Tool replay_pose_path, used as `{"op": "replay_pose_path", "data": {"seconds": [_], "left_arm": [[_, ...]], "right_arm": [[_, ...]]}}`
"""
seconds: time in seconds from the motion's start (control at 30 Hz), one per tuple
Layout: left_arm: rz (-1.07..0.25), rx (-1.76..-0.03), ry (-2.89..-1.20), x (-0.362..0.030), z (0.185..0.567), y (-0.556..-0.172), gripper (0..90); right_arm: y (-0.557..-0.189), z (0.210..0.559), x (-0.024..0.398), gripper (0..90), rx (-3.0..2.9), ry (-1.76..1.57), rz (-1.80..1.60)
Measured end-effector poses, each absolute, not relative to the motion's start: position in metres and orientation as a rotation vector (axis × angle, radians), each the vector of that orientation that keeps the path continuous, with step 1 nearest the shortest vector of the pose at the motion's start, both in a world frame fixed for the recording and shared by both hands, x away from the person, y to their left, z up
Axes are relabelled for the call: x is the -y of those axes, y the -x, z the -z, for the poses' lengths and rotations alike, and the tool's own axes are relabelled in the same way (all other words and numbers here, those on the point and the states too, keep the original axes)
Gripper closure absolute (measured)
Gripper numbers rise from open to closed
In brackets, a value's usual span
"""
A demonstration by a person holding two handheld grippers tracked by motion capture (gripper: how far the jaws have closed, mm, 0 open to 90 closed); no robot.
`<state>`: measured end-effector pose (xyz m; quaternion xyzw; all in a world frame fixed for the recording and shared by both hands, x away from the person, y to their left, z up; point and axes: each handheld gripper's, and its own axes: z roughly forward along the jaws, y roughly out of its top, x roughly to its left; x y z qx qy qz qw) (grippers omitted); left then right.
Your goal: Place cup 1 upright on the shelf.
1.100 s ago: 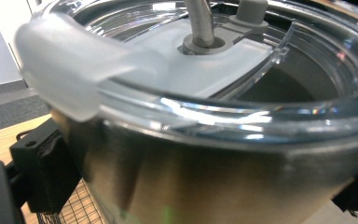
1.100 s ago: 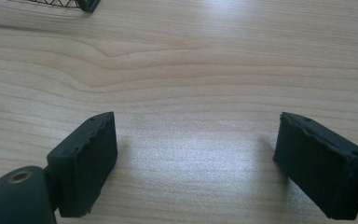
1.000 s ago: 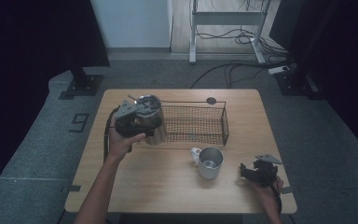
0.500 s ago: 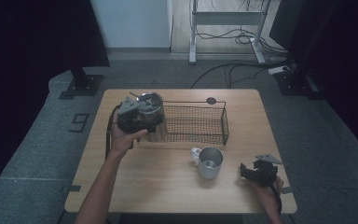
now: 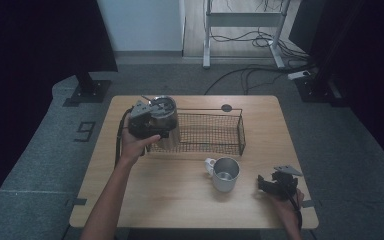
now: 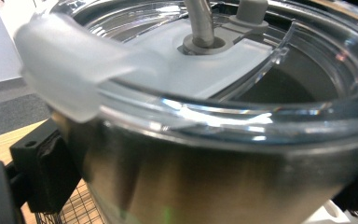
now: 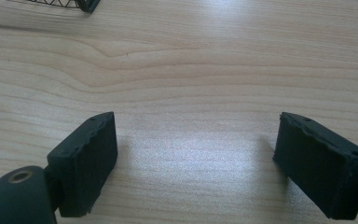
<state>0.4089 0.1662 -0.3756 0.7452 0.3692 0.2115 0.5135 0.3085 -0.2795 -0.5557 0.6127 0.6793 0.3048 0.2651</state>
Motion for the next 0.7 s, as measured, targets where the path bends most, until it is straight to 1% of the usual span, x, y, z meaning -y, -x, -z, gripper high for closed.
{"op": "replay_pose_path", "data": {"seconds": [0.7], "left_arm": [[-0.516,-0.894,-1.804,-0.159,0.38,-0.425,3.9]], "right_arm": [[-0.309,0.556,0.28,12.9,-1.834,-1.655,-0.823]]}}
